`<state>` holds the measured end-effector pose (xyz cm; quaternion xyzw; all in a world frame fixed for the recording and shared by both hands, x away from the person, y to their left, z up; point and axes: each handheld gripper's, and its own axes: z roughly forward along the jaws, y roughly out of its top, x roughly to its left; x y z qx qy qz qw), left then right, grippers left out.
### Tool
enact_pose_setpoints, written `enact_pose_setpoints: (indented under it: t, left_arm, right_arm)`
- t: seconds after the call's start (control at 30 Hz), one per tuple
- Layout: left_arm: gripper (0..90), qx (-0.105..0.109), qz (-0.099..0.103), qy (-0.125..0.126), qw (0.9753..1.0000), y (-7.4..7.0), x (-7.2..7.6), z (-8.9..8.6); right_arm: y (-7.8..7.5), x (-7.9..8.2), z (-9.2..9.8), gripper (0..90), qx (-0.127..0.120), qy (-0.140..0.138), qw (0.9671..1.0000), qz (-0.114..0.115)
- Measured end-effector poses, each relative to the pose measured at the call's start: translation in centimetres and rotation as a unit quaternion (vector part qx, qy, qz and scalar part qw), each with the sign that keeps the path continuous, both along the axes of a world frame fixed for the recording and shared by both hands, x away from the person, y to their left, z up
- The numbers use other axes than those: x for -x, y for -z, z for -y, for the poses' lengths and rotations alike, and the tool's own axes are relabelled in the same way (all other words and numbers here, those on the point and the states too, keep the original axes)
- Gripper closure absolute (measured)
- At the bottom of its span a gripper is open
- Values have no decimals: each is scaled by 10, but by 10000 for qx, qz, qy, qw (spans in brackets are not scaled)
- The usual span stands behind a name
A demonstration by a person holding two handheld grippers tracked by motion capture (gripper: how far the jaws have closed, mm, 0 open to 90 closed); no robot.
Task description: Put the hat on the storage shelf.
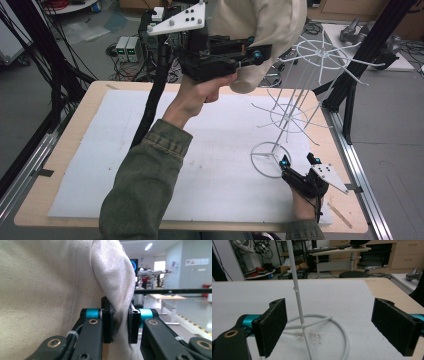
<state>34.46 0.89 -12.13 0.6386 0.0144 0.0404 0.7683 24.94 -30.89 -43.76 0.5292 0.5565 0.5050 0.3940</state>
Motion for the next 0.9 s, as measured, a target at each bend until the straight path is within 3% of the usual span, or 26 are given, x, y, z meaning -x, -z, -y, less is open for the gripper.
enact_pose_setpoints:
  t: [0.37,0.73,0.83,0.9]
  left_arm:
    - [794,-127,-189,303,9993,-12,-3,38]
    - [770,-585,-375,340,9970,-6,-2,58]
    - [736,-863,-517,229,9947,-5,-3,62]
    - [706,-903,-611,202,9938,-4,-5,62]
  right_arm:
    - [0,0,-1,123,68,-47,10000,-1]
    - [0,0,-1,124,80,-65,9999,5]
    - [0,0,-1,124,77,-69,9999,1]
    - [0,0,-1,124,79,-70,9999,5]
